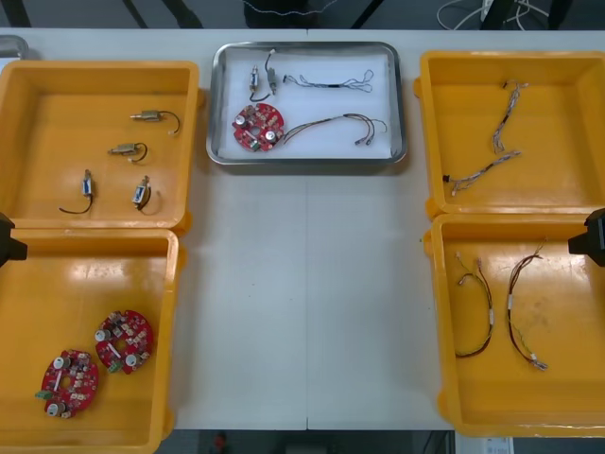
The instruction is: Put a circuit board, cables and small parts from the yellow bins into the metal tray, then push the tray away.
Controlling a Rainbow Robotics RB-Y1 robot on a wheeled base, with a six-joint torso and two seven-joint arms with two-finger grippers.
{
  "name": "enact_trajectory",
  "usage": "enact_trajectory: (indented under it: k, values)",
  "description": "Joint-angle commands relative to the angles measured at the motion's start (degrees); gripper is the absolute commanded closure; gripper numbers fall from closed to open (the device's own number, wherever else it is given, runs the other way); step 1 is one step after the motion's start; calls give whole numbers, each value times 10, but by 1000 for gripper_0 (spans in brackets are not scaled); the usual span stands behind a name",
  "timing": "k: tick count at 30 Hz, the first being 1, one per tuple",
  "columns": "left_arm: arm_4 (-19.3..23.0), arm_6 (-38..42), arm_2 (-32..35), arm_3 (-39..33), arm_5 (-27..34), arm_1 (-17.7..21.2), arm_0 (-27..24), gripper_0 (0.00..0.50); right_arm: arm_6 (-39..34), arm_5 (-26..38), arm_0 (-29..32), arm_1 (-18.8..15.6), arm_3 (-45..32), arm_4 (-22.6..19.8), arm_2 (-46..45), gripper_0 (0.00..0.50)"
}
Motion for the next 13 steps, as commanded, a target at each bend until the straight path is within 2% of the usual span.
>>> enact_trajectory:
  k: [1,13]
  values:
    - [2,-51,-6,-15,4,-3,10,0,-17,2,7,-24,-6,-4,-12,0]
    - [2,-51,-6,-15,4,-3,10,0,-17,2,7,-24,-6,-4,-12,0]
